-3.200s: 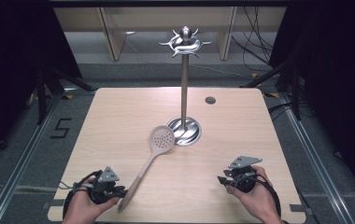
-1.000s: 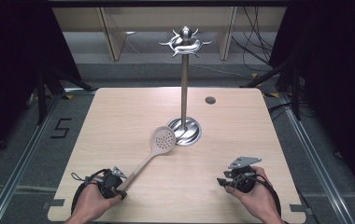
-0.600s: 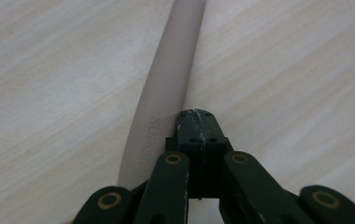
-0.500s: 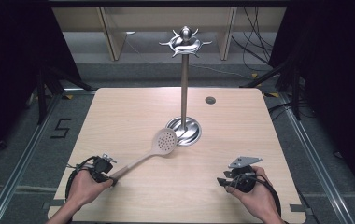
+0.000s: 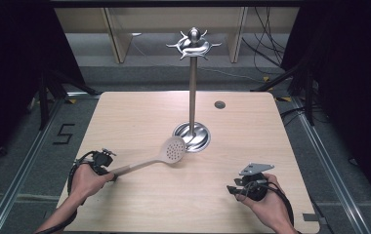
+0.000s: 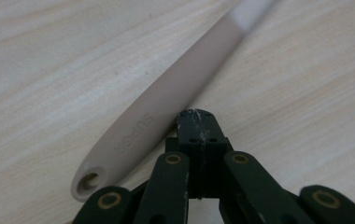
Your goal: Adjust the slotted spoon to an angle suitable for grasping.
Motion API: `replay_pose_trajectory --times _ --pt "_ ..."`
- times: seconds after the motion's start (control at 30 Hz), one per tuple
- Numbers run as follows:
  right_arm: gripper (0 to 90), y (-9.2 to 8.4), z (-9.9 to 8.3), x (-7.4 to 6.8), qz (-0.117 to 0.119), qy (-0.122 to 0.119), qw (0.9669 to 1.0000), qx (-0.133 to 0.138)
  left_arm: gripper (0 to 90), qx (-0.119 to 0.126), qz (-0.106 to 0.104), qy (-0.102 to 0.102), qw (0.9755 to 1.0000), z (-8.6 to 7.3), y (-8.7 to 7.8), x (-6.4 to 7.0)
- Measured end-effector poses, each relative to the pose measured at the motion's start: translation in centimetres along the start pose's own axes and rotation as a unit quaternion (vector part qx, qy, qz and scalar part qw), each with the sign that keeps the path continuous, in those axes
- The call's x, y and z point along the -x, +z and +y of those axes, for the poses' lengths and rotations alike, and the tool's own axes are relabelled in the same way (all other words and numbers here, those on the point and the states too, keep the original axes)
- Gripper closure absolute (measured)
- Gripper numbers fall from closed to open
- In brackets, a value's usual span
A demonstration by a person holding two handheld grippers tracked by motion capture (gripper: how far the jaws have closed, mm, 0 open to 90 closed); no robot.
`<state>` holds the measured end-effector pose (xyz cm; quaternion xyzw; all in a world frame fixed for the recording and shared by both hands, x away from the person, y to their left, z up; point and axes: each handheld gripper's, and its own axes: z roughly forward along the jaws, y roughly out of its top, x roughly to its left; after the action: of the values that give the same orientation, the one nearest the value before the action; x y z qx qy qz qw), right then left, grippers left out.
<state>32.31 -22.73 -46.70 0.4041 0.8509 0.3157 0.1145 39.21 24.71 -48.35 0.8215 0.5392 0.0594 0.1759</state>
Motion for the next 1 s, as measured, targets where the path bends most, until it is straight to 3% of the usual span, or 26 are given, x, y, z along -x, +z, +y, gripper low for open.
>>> replay_pose_trajectory --times 0.17,0.53,0.67,0.77,1.0 --pt "58.4 0.0 0.0 0.0 0.004 0.005 1.0 -0.004 89.4 0.004 -0.01 -0.024 0.9996 0.7 0.4 -0.9" --pt "58.1 -0.1 0.0 -0.1 0.006 0.019 0.9998 -0.005 89.4 0.002 0.0 -0.035 0.9994 2.3 0.7 -2.0" --pt "58.1 0.0 0.0 0.0 0.0 0.003 0.9998 0.022 89.4 0.008 -0.002 -0.043 0.9991 2.7 0.8 -2.4" --pt "58.1 -0.2 0.1 -0.2 0.002 0.014 0.9997 0.022 89.4 0.012 0.0 -0.048 0.9988 3.2 0.9 -2.7" --pt "57.9 -0.3 0.1 0.0 0.005 0.011 0.9998 0.013 89.3 0.023 0.003 -0.054 0.9983 3.5 1.1 -3.0"
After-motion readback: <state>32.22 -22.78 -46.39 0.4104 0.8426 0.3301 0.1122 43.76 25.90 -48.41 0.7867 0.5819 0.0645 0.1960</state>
